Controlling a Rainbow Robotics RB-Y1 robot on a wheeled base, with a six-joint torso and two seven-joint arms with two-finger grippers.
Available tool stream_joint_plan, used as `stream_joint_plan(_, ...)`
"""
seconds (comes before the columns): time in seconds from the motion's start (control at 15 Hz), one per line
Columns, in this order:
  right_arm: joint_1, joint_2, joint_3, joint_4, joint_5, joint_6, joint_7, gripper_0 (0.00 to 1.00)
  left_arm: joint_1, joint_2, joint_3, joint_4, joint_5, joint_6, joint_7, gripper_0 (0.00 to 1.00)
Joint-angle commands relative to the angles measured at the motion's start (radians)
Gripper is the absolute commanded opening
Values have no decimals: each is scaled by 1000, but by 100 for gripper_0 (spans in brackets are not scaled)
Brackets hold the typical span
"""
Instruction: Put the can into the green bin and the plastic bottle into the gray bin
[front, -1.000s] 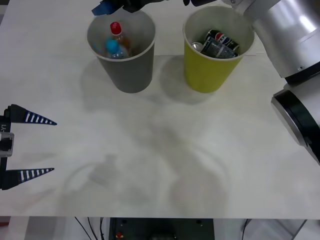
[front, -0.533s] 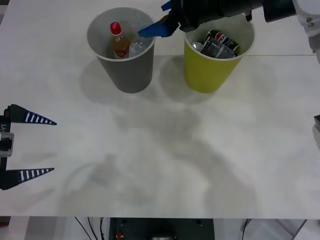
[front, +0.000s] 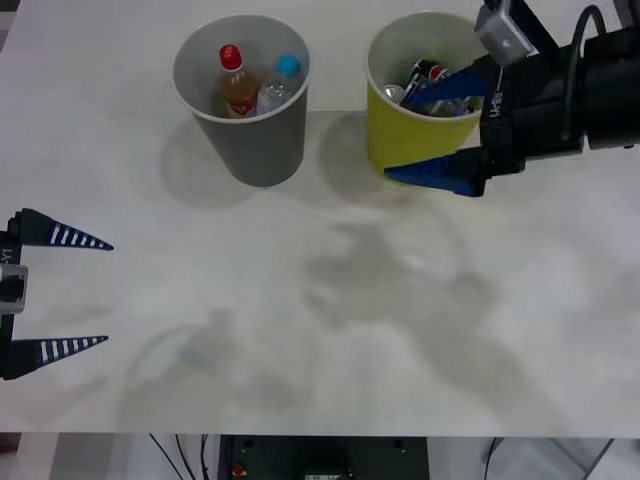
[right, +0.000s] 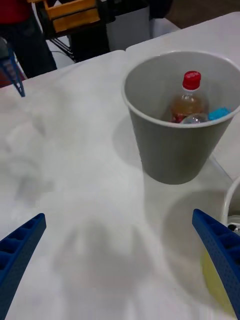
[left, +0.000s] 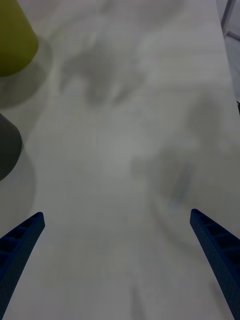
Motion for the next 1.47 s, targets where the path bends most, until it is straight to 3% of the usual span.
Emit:
stream_joint_plan(0.07, 102, -25, -81, -23, -55, -82, 135, 100, 0, 0, 0, 0, 0, 0, 0, 100)
stream_joint_plan(0.87, 494, -70, -277, -24, -157, -131, 606, 100, 0, 0, 0, 0, 0, 0, 0, 100)
stream_joint_plan(1.13, 609, -70, -362, -38, -171, -168, 711, 100, 0, 0, 0, 0, 0, 0, 0, 100)
stream_joint_plan(1.47, 697, -70, -398, -69, -171, -168, 768, 100, 0, 0, 0, 0, 0, 0, 0, 100)
